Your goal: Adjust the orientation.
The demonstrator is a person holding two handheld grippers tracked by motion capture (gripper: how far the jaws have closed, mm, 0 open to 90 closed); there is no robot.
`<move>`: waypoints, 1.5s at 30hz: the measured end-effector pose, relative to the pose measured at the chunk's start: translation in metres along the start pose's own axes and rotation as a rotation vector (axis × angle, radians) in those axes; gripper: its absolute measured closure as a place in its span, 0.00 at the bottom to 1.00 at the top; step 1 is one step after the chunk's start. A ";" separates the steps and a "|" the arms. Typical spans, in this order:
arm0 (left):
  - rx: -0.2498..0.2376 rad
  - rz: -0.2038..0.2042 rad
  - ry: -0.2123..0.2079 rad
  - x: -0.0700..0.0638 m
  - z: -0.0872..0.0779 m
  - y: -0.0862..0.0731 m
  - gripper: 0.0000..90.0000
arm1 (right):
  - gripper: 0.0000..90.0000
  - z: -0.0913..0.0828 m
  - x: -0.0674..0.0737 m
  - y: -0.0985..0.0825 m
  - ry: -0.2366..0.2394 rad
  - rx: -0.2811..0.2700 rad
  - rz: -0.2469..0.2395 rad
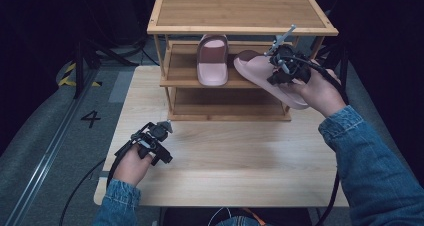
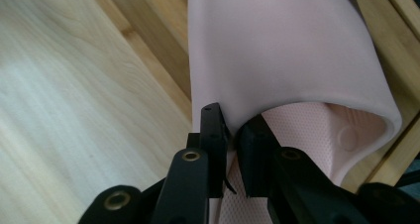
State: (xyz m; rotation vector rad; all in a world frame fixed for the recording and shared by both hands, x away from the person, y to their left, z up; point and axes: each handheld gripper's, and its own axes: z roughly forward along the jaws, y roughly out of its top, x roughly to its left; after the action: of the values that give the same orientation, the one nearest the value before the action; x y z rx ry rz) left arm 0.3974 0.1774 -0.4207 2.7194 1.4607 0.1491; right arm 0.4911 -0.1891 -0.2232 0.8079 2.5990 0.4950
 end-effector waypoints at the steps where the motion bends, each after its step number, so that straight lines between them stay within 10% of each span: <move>1: -0.003 -0.015 -0.004 -0.001 0.001 0.000 0.19 | 0.92 0.002 -0.001 0.001 -0.010 0.002 -0.002; 20: 0.010 0.006 -0.006 -0.002 0.003 0.003 0.19 | 0.75 0.013 -0.011 0.002 -0.058 -0.109 0.067; 32: 0.006 0.054 -0.010 -0.007 0.002 0.020 0.19 | 0.78 -0.035 -0.016 -0.069 0.019 -0.212 0.222; 45: 0.011 0.038 -0.012 -0.011 0.004 0.020 0.19 | 0.85 -0.034 -0.030 -0.137 0.061 -0.172 0.323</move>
State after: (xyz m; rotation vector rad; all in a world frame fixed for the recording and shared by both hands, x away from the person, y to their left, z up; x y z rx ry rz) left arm 0.4082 0.1576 -0.4239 2.7529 1.4118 0.1266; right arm 0.4353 -0.3203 -0.2458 1.1733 2.4451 0.8336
